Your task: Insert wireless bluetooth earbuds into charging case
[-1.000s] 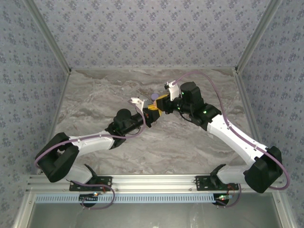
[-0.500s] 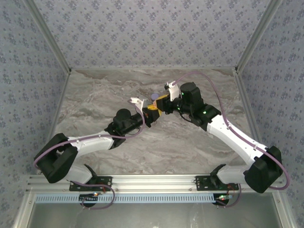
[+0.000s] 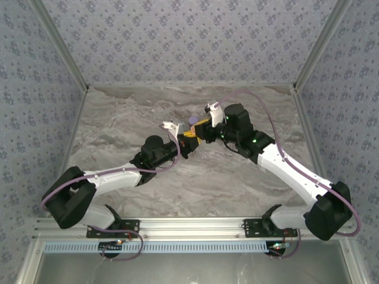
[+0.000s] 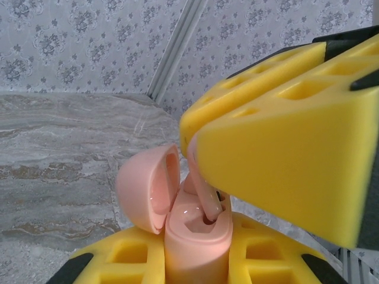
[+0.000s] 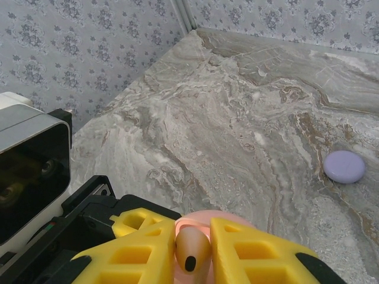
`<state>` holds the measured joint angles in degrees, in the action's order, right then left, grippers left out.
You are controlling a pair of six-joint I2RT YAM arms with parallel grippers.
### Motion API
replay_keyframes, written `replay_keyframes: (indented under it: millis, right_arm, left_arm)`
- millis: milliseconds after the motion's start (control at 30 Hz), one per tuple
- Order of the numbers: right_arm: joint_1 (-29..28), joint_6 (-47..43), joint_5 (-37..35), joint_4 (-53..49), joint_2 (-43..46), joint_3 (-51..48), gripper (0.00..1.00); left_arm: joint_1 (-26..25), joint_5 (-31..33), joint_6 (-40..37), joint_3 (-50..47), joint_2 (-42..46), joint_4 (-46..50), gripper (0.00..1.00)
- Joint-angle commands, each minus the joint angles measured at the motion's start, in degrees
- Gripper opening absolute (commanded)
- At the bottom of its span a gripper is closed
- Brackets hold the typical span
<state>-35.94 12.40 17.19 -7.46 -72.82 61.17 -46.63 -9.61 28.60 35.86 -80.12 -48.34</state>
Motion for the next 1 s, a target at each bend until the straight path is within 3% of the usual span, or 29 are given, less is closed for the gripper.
replay_keyframes:
  millis: [0, 967]
  right_arm:
    - [-0.4, -1.2, -0.7, -1.0, 1.4, -0.8, 0.22]
    - [-0.4, -2.5, 4.2, -9.1, -1.6, 3.2, 0.28]
  left_arm:
    - [-0.5, 1.3, -0.4, 2.0, 2.6, -0.9, 0.16]
    - [-0.5, -2.1, -10.1, 2.2, 3.7, 3.2, 0.16]
